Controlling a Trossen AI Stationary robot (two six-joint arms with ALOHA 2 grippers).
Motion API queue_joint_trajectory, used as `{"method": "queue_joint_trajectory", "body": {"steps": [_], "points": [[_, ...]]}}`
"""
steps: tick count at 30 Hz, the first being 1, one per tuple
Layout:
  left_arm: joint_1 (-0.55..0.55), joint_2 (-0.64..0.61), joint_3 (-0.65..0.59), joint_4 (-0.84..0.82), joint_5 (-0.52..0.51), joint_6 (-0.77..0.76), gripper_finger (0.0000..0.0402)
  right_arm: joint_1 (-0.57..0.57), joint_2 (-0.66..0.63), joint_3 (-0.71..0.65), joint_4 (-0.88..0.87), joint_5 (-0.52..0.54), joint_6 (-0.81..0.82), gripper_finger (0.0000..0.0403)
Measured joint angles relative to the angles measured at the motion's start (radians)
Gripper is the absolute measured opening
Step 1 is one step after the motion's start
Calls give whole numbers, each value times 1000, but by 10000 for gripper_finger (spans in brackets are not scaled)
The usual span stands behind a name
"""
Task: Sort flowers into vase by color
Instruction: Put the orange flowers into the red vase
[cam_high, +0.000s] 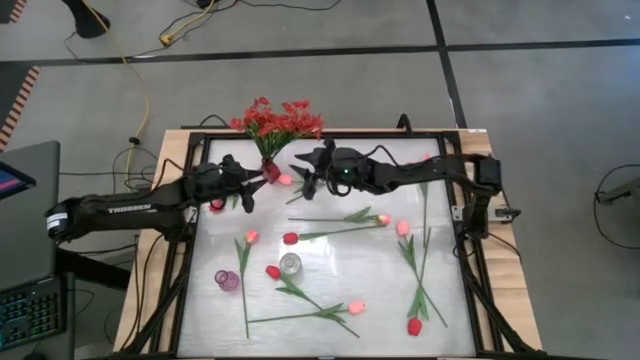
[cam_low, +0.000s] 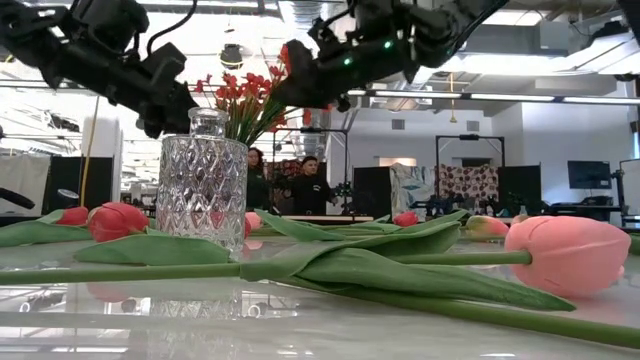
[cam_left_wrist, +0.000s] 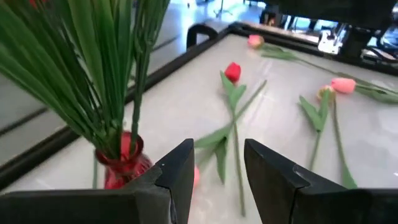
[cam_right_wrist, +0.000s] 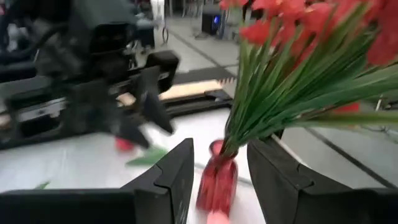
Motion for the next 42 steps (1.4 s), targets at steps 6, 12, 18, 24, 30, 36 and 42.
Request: {"method": "queue_joint_trajectory", "body": {"steps": [6,12,18,24,30,36,42], "points": [[-23,-7,34,-53,-1,-30,128,-8,43,0,130,0,0,175],[-24,0,34,-74,-3,-24,128,-2,51,0,200,0,-43,175],[-24,0,34,-83,-3,-24,128,-1,51,0,219,16,-36,175],[-24,0,34,-86,-3,-24,128,2,52,0,135,129,18,165],[-24,0,34,-83,-3,-24,128,-17,52,0,142,156,16,145],[-24,0,34,-83,-3,-23,128,-51,53,0,148,92,18,138],[-24,0,34,-83,-3,-21,128,-58,53,0,202,83,18,147]]}}
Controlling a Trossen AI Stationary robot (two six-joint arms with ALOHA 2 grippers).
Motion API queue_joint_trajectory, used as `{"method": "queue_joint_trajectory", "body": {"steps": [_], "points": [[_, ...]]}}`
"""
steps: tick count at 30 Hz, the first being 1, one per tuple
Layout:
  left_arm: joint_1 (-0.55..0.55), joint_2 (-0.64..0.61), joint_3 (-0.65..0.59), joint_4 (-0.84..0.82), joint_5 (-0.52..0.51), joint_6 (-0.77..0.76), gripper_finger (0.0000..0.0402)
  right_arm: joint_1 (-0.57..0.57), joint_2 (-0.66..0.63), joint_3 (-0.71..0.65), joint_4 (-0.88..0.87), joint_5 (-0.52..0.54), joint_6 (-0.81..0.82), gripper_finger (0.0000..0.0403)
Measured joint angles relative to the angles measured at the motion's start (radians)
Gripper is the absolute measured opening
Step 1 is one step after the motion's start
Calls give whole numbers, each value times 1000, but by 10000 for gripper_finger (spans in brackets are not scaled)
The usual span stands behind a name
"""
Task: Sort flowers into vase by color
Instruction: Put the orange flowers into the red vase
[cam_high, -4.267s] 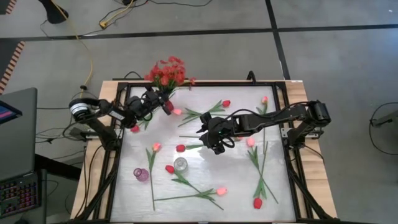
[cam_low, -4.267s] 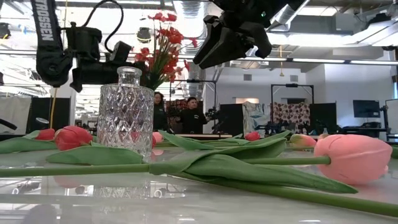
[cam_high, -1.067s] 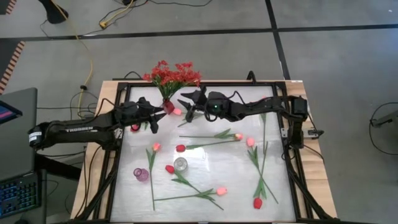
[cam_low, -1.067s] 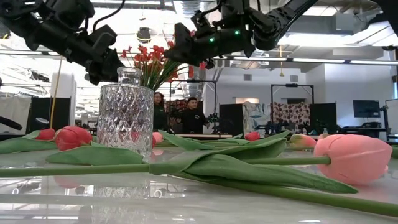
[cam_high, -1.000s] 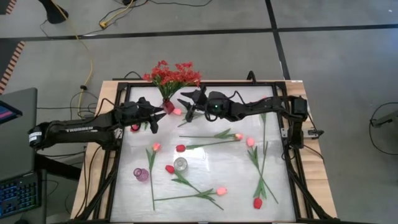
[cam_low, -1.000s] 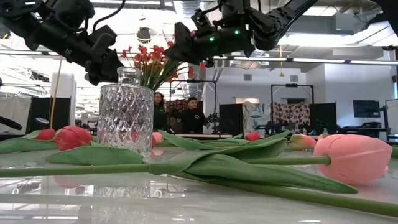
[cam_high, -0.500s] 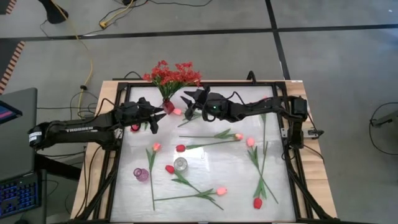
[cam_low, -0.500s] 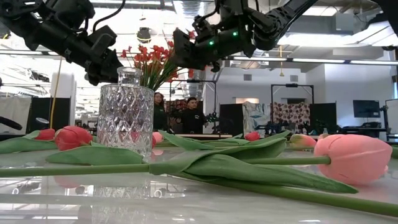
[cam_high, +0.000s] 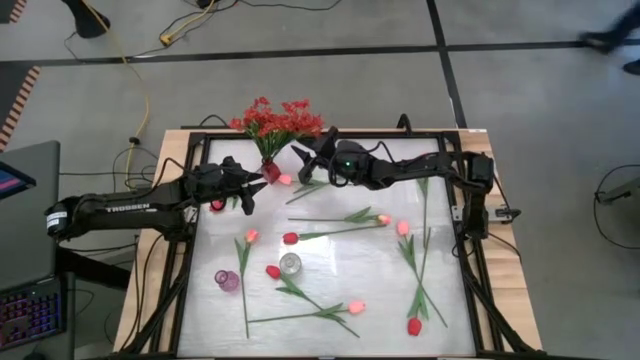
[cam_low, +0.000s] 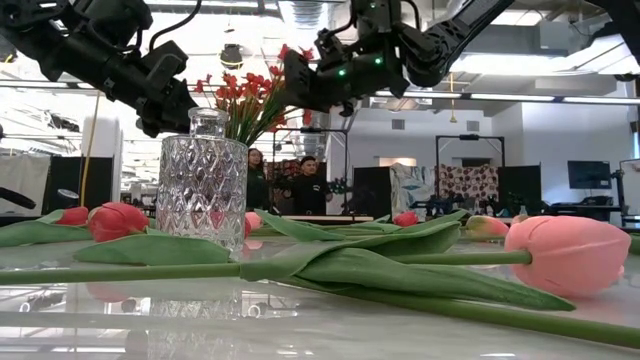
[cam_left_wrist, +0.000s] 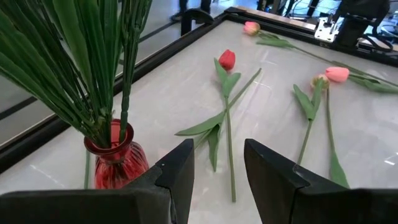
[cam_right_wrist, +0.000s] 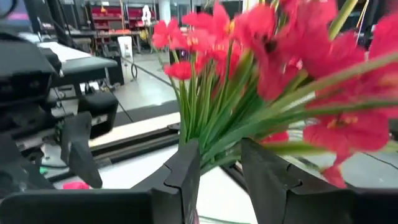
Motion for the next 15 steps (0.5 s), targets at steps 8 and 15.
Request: {"method": "queue_joint_trajectory", "body": {"steps": [8,15], "points": [[0,0,0,0,0,0,128,-10,0,47,-26,-2,-17,156],[0,0,0,-3,0,11,128,-3,0,50,-138,-2,4,152]]}}
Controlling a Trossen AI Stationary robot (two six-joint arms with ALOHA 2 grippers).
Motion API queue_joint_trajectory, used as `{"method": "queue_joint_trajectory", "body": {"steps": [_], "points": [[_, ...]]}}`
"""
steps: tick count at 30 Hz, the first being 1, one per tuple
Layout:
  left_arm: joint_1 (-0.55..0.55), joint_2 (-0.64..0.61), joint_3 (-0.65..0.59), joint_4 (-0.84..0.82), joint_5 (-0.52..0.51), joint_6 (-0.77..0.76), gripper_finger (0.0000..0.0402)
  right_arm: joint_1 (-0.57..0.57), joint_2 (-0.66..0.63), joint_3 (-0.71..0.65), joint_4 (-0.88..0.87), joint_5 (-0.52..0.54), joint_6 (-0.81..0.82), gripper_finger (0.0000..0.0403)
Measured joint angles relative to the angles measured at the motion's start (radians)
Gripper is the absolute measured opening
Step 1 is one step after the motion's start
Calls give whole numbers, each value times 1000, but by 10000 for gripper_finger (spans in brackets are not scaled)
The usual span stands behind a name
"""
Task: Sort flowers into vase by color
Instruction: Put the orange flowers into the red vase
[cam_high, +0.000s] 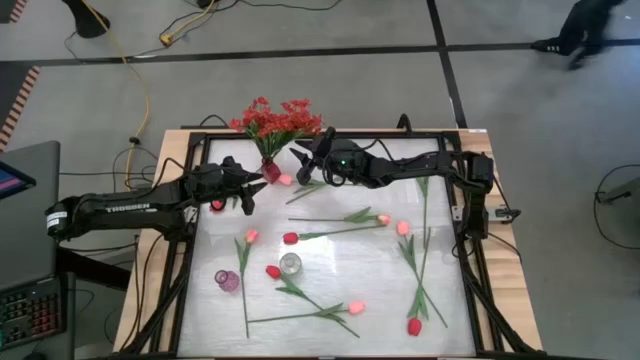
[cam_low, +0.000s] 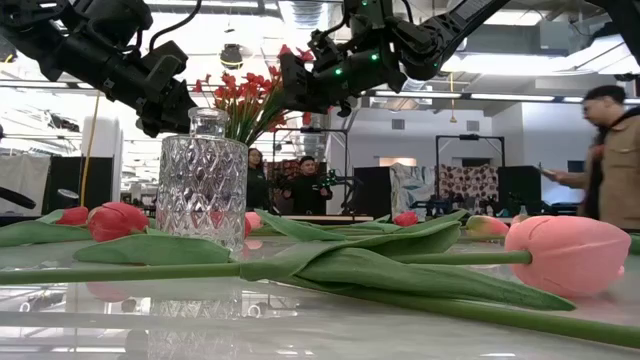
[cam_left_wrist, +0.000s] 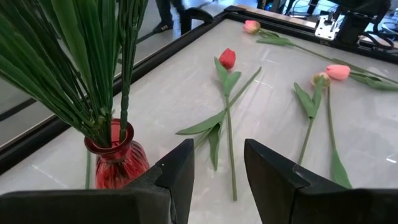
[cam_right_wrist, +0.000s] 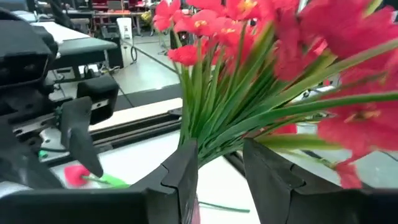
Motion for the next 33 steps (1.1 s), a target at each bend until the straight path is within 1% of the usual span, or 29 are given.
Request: {"method": "queue_joint_trajectory", "body": {"steps": [4,9,15,17,19,25,26,28,33], "points": [[0,0,0,3,0,4,128,-7,0,0,17,2,-6,148],[0,0,0,-2,0,3,128,-9,0,0,86,4,-28,147],[0,0,0,-3,0,4,128,-15,0,0,98,4,-30,144],[0,0,0,-3,0,4,128,-14,0,0,102,3,-33,133],[0,0,0,-2,0,4,128,-12,0,0,109,3,-54,113],[0,0,0,-2,0,4,128,6,0,0,120,-19,-132,24],[0,0,0,-1,0,4,128,8,0,0,123,-31,-142,17],[0,0,0,1,0,4,128,12,0,0,128,-49,-154,17],[0,0,0,3,0,5,128,15,0,12,125,-89,-205,37]]}}
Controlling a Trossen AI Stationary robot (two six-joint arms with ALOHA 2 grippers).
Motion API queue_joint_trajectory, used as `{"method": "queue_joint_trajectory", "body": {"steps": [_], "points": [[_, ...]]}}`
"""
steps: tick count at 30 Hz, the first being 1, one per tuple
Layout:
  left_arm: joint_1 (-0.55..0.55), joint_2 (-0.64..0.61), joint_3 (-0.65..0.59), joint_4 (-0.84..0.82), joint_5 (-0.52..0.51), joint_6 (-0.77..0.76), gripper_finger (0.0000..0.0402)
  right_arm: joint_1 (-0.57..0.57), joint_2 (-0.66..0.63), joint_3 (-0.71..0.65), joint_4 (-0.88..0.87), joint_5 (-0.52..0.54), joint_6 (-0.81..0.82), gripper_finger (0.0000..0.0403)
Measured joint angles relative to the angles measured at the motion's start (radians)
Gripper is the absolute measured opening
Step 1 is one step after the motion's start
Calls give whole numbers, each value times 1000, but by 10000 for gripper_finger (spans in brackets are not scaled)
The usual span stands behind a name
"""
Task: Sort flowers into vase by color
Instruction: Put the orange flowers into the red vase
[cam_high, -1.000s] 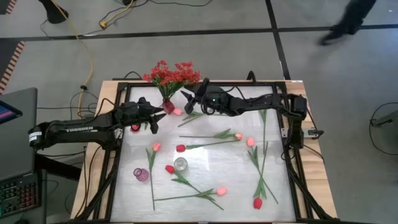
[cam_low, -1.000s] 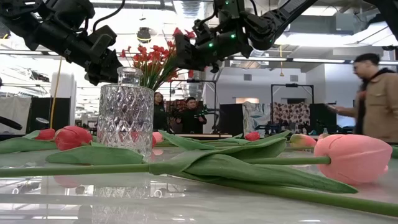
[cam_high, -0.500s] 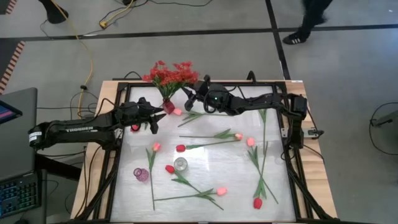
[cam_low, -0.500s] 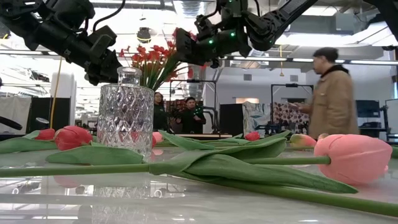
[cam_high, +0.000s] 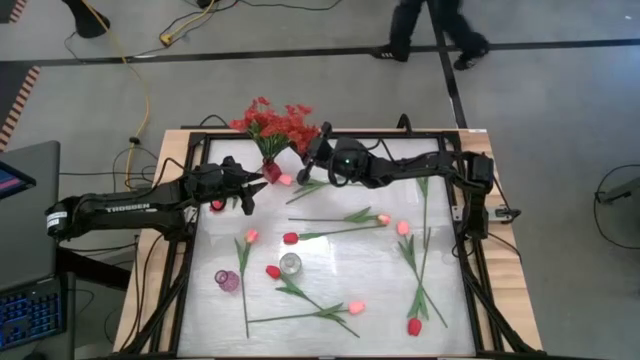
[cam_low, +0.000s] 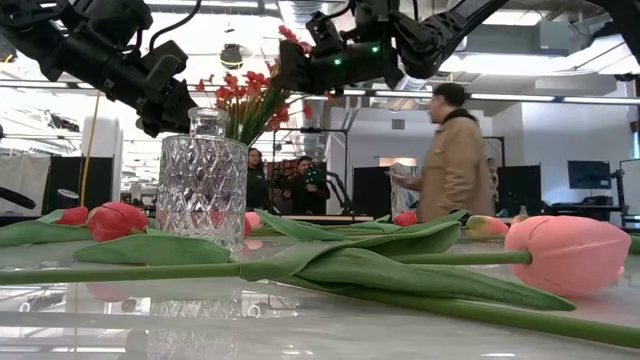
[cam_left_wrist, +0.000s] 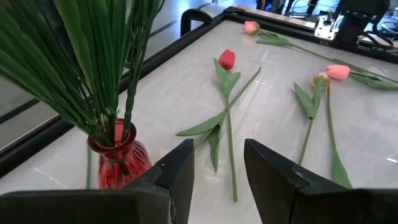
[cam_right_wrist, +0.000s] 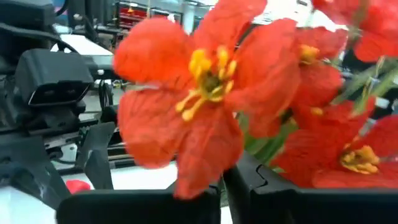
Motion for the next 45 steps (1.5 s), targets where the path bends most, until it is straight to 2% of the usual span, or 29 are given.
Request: {"method": "queue_joint_trajectory", "body": {"steps": [6,13,30,36,45], "points": [[0,0,0,0,0,0,128,4,0,83,-102,-72,-68,18],[0,0,0,0,0,0,128,-4,0,171,-258,-130,-97,31],[0,0,0,-1,0,-16,128,-21,0,174,-293,-331,-271,22],[0,0,0,-1,-1,-18,128,-31,105,277,-319,-342,-274,22],[-1,-7,0,-19,-8,-8,128,-28,212,460,-509,-337,-275,23]]}}
